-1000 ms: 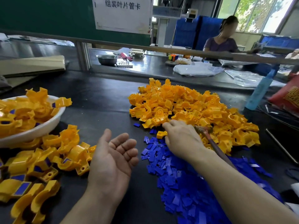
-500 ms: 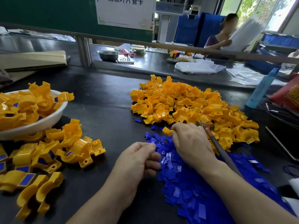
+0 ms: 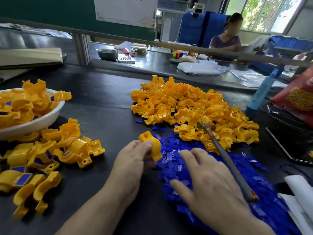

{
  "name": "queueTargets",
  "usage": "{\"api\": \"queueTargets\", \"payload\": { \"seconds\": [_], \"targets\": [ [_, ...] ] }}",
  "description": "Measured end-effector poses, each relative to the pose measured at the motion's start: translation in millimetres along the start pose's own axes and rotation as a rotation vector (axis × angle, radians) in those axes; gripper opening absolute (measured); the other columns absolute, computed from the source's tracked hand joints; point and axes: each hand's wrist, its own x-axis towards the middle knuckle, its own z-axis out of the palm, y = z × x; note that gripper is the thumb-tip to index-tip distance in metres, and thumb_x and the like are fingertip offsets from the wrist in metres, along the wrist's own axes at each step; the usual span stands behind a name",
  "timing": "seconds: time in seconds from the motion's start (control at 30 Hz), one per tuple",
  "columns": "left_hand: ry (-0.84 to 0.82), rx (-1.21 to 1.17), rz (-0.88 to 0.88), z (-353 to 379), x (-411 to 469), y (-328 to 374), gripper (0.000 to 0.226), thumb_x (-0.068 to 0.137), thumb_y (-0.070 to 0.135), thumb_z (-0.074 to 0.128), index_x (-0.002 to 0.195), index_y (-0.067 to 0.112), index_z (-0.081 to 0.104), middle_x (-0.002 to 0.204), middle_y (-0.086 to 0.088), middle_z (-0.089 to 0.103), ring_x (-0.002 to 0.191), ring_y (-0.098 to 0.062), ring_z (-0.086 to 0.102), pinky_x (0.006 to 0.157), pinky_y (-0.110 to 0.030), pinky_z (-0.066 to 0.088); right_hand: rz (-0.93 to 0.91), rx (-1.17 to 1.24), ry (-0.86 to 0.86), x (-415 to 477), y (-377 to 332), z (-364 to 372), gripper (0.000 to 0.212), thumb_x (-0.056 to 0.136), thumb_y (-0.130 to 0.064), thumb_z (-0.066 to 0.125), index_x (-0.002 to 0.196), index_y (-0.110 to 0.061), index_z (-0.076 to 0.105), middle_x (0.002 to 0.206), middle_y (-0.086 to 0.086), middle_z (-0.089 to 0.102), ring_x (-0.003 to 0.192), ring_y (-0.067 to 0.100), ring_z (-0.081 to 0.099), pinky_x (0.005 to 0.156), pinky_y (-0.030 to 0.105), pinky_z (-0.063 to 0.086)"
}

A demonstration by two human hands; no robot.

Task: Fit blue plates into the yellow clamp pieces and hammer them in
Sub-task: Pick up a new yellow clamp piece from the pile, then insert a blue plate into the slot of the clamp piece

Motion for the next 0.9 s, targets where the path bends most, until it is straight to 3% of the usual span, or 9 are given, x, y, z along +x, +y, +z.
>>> {"api": "queueTargets", "payload": {
  "seconds": [0.1, 0.2, 0.27, 0.37, 0.47, 0.57, 0.7, 0.83, 0.9],
  "targets": [
    [0.094, -0.072, -0.010, -2.5, 5.5, 6.2, 0.013, 0.091, 0.018, 0.054, 0.089, 0.011, 0.064, 0.084, -0.014, 0.067, 0.071, -0.023, 0.062, 0.060, -0.032, 0.051, 0.117, -0.137, -0.194, -11.3, 16.8, 4.9, 0.096, 0.065, -0.089, 0.028, 0.142, -0.038, -0.001, 0.132, -0.005, 0.030, 0.112, 0.015, 0.046, 0.082, 0.028, 0.043],
    [0.063, -0.012, -0.054, 1.0, 1.8, 4.1, 0.019, 0.083, 0.025, 0.056, 0.094, 0.011, 0.062, 0.091, -0.023, 0.067, 0.075, -0.025, 0.061, 0.063, -0.034, 0.050, 0.107, -0.168, -0.226, -6.2, 16.0, 13.9, 0.072, 0.079, -0.077, 0.035, 0.137, -0.040, 0.013, 0.123, -0.003, 0.035, 0.102, 0.016, 0.052, 0.063, 0.026, 0.042],
    [0.032, 0.044, -0.088, 4.3, -2.0, 2.1, 0.021, 0.084, 0.025, 0.056, 0.099, 0.012, 0.063, 0.104, -0.028, 0.069, 0.080, -0.027, 0.063, 0.068, -0.039, 0.051, 0.077, -0.188, -0.182, 4.2, 15.1, 16.5, 0.047, 0.090, -0.061, 0.038, 0.130, -0.037, 0.029, 0.114, -0.003, 0.041, 0.090, 0.017, 0.056, 0.057, 0.028, 0.043],
    [-0.020, 0.099, -0.098, 7.8, -5.7, 0.6, 0.022, 0.082, 0.025, 0.056, 0.101, 0.016, 0.064, 0.093, -0.022, 0.070, 0.080, -0.025, 0.062, 0.076, -0.046, 0.054, 0.054, -0.179, -0.143, 22.2, 21.0, 17.3, 0.025, 0.099, -0.041, 0.037, 0.119, -0.031, 0.049, 0.105, -0.004, 0.050, 0.082, 0.019, 0.058, 0.062, 0.032, 0.051],
    [-0.042, 0.145, -0.080, 6.9, -5.9, -3.1, 0.020, 0.080, 0.022, 0.061, 0.099, 0.017, 0.066, 0.084, -0.010, 0.069, 0.071, -0.020, 0.064, 0.074, -0.046, 0.054, 0.078, -0.138, -0.091, 30.6, 28.2, 14.4, 0.025, 0.100, -0.036, 0.037, 0.115, -0.031, 0.057, 0.103, -0.005, 0.057, 0.087, 0.018, 0.061, 0.067, 0.033, 0.054],
    [-0.065, 0.159, -0.083, 6.5, -6.0, -3.5, 0.018, 0.088, 0.006, 0.060, 0.101, 0.016, 0.068, 0.091, -0.017, 0.071, 0.072, -0.021, 0.066, 0.066, -0.037, 0.055, 0.113, -0.020, 0.041, 27.1, 33.2, 13.5, 0.026, 0.098, -0.040, 0.039, 0.113, -0.033, 0.059, 0.104, -0.009, 0.060, 0.090, 0.013, 0.061, 0.071, 0.029, 0.054],
    [-0.131, 0.122, -0.098, 7.9, -10.2, -3.1, 0.022, 0.087, 0.004, 0.063, 0.104, 0.016, 0.071, 0.090, -0.013, 0.073, 0.069, -0.018, 0.070, 0.054, -0.028, 0.055, 0.151, 0.216, 0.227, 19.8, 35.6, 16.8, 0.025, 0.097, -0.038, 0.044, 0.112, -0.033, 0.063, 0.102, -0.013, 0.058, 0.087, 0.003, 0.056, 0.068, 0.012, 0.043],
    [-0.148, 0.122, -0.078, 9.6, -12.5, -5.8, 0.028, 0.085, 0.013, 0.072, 0.112, 0.018, 0.066, 0.096, -0.009, 0.075, 0.078, -0.020, 0.073, 0.061, -0.035, 0.058, 0.205, 0.570, 0.274, 14.2, 33.8, 17.0, 0.018, 0.091, -0.030, 0.058, 0.106, -0.032, 0.068, 0.076, -0.022, 0.059, 0.078, -0.008, 0.058, 0.063, 0.003, 0.044],
    [-0.159, 0.150, -0.056, 11.1, -13.3, -6.1, 0.038, 0.078, 0.022, 0.077, 0.112, 0.017, 0.063, 0.091, -0.004, 0.077, 0.077, -0.019, 0.074, 0.059, -0.030, 0.057, 0.203, 0.732, 0.232, 11.0, 32.5, 14.7, 0.011, 0.088, -0.028, 0.063, 0.096, -0.035, 0.066, 0.064, -0.014, 0.062, 0.065, -0.004, 0.063, 0.055, 0.008, 0.048]
  ]
}}
